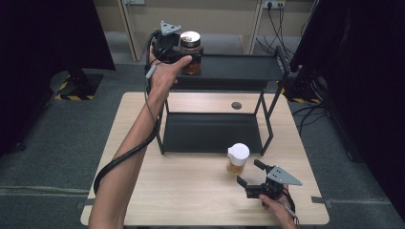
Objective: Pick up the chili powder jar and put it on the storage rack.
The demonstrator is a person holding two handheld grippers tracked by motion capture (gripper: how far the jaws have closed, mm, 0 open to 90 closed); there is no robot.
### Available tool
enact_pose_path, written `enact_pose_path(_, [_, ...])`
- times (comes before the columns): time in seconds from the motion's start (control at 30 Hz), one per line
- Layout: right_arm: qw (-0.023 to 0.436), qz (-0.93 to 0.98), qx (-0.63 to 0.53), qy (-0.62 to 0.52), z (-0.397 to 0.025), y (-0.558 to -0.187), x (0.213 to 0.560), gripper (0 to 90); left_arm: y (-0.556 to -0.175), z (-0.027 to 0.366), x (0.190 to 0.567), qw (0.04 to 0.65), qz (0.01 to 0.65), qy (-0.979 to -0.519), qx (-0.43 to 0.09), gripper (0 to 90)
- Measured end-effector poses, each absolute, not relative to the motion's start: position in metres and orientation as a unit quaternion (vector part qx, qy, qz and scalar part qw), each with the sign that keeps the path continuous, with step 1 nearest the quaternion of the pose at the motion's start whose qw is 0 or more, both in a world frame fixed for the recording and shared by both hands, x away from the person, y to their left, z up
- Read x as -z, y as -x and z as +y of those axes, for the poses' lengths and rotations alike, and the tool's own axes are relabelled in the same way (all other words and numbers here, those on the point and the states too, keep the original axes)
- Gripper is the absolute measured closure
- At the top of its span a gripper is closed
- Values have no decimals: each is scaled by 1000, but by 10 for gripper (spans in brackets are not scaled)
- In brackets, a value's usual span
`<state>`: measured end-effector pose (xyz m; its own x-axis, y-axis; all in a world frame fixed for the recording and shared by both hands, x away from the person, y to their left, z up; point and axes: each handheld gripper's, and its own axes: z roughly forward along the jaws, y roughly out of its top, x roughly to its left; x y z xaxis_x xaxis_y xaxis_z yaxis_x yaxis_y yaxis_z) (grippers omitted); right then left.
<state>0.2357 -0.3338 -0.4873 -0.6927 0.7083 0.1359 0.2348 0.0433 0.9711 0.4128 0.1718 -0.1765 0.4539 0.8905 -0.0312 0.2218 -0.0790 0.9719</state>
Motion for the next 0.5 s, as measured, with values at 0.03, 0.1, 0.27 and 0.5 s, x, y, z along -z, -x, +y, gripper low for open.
enact_pose_path(0.03, [196, 695, -602, -340, -334, -236, 487, 8, -413, 173, 177, 536, 417, -665, -311, 2])
enact_pose_path(0.1, [197, 695, -602, -339, -334, -236, 487, 8, -412, 176, 178, 540, 414, -667, -305, 3])
enact_pose_path(0.27, [196, 696, -601, -341, -333, -236, 488, 8, -408, 178, 180, 544, 406, -669, -302, 3])
enact_pose_path(0.5, [196, 696, -601, -341, -333, -236, 488, 8, -396, 177, 184, 546, 397, -669, -311, 4])
